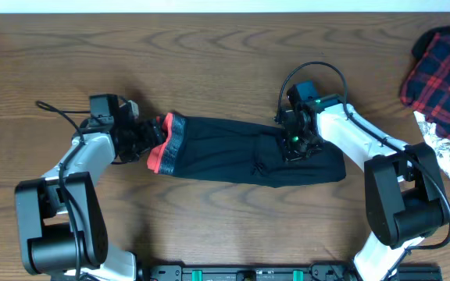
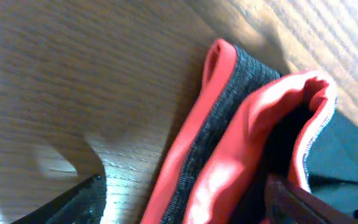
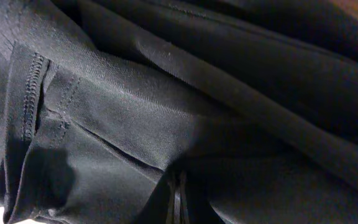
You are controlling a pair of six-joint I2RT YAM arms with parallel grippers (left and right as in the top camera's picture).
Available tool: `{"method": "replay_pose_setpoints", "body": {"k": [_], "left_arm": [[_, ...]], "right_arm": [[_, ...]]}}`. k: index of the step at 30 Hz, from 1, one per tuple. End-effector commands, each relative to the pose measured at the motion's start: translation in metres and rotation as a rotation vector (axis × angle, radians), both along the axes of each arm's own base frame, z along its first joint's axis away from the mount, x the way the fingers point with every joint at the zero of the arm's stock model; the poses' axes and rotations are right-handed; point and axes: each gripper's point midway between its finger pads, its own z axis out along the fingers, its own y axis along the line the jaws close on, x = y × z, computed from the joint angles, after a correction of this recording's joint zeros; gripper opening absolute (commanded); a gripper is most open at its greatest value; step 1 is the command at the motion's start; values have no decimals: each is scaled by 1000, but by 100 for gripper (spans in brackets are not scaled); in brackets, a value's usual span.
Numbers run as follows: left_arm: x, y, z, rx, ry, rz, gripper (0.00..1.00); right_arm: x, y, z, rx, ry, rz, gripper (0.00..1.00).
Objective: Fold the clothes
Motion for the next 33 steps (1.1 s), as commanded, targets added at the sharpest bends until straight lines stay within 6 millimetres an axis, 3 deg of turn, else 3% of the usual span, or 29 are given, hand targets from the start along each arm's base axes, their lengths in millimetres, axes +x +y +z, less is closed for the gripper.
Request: {"method": "replay_pose_setpoints", "body": {"k": [1,5,16,26,33], "left_arm": [[-16,5,-22,-24,75,23,86],[-8,-9,-9,-149,22,-4,87],[-18,-11,-12,-146,53,-33,87],[-5,7,-9,-162,30,81,87],[-3,-2,-2,-223,10,60,87]], "right_arm": [[-1,4,-1,7,4,2,4],[-1,3,-1,7,4,2,4],[-1,4,-1,8,1,2,4],[-1,4,-1,8,1,2,5],[-1,4,-1,8,1,2,5]]}}
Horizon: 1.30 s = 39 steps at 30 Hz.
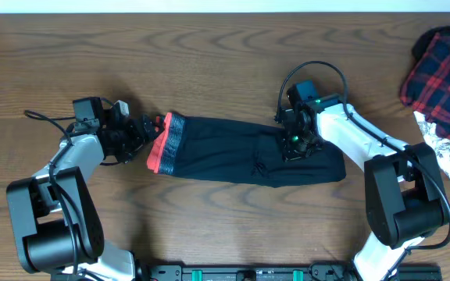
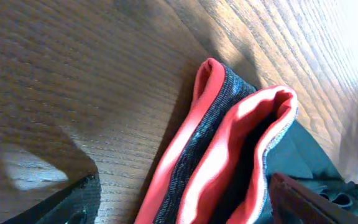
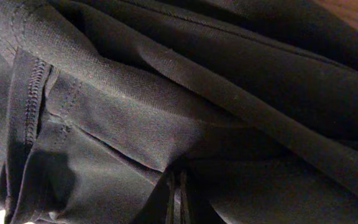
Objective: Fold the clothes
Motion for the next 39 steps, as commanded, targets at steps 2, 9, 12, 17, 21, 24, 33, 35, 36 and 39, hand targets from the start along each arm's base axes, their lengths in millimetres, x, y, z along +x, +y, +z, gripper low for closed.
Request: {"method": "replay_pose_setpoints", "body": {"k": [2,9,12,17,21,24,33,35,36,39], "left_arm": [[-10,-5,-12,-41,50,7,87],[-34,-10,-21,-48,130,-30,88],[-47,-14,-29,-61,177,-32,88],[-72,-26,-45,-85,255,-49,87],[-81,-30,-53,-82,269,-78,80],[-76,-29,-53,-77,247,-80,70],[-56,-30,-47,-92,152,-84,60],[-49,-36,-39,-140,102,-102,70],[-46,-40,-35,-164,82,-110,78],[-40,-50,-22,-244,27,-138,91]], "right_arm": [[-2,3,-1,6,8,2,5],[-2,3,-1,7,5,2,5],[-1,4,-1,7,4,2,4],[-1,4,-1,8,4,2,5],[-1,4,-1,7,4,2,4],[-2,3,-1,7,6,2,4],[-2,3,-1,6,8,2,4],[-2,3,-1,6,8,2,4],[-2,3,-1,6,8,2,4],[-3,3,-1,5,11,2,5]]}}
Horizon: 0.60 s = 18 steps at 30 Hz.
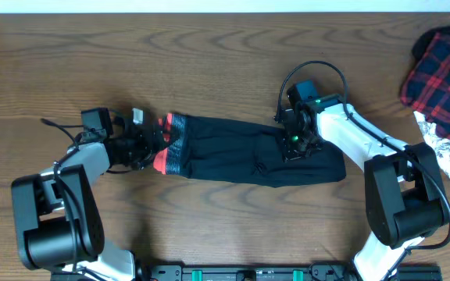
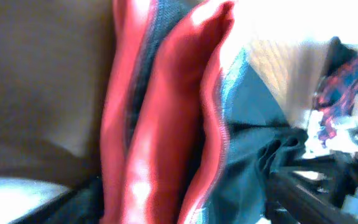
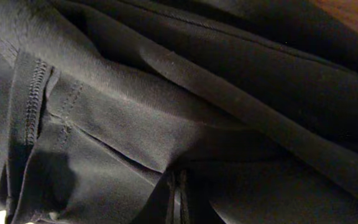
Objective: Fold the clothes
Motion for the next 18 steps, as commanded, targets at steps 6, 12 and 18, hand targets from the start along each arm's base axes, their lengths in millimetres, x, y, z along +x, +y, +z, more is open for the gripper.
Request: {"method": "replay_pose_setpoints", "body": {"k": [6,12,18], "left_arm": [[-24,5,-39,-13,147,35,92],[-48,24,-80,45,324,96,92],[-62,20,-99,26,407,94,85]], "right_arm": [[-7,1,-1,-1,28,1,4],[-10,1,-1,-4,38,1,4],[-9,1,-1,-4,37,1,4]]}}
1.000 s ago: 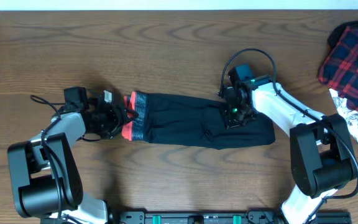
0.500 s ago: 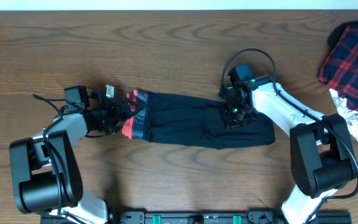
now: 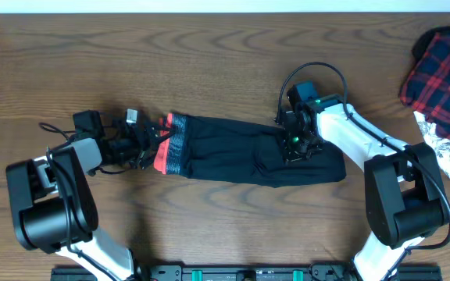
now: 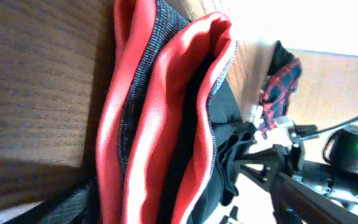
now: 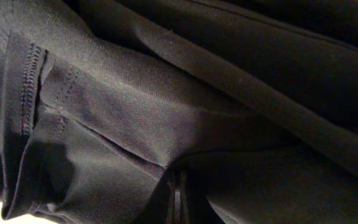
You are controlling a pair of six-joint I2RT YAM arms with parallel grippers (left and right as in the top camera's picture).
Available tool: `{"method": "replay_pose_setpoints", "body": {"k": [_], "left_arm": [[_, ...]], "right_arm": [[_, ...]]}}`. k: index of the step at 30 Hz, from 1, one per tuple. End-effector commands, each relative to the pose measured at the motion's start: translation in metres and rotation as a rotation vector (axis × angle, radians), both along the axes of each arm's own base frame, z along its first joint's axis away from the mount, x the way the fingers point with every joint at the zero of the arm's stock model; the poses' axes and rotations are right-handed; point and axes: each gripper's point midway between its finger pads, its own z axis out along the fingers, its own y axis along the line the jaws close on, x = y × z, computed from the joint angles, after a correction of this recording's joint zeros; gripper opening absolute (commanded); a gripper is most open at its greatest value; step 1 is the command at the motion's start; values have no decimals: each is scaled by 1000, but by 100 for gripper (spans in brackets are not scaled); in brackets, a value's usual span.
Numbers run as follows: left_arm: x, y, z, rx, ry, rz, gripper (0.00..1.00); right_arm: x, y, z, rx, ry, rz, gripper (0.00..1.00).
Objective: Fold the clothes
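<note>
A long black garment (image 3: 233, 152) with a red and grey waistband (image 3: 169, 144) lies across the middle of the wooden table (image 3: 209, 55). My left gripper (image 3: 148, 142) sits at the waistband's left end. In the left wrist view the waistband (image 4: 160, 112) stands between the wide-apart fingers (image 4: 73, 205) of that gripper (image 4: 191, 202), which is open. My right gripper (image 3: 294, 147) presses down on the garment's right part. In the right wrist view it (image 5: 178, 202) is shut on a pinch of black fabric (image 5: 135, 112).
A red and dark plaid garment (image 3: 444, 66) lies at the table's far right corner, with a white patterned cloth below it. Black cables loop above the right wrist (image 3: 311, 74) and beside the left arm (image 3: 53, 129).
My left wrist has shifted a little to the left and tilted, so its camera now looks along the table past the waistband. Its jaws stay open around the waistband. The right gripper has not moved.
My left gripper was open at the waistband's left edge. Then it stood slightly back to the left. Then it was in at the waistband again with the wrist turned, and it remains there. The right gripper stayed shut on the black fabric throughout.
</note>
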Motion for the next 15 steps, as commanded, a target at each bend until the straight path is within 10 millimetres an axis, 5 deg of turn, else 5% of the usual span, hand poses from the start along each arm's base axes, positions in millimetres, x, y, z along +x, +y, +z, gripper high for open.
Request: {"method": "replay_pose_setpoints", "body": {"k": [1,15], "left_arm": [[-61,16,-94,251,338,19,83],[-58,17,-93,252,326,21,52]], "right_arm": [[-3,3,-1,4,12,1,4],[-2,3,-1,6,8,1,4]]}}
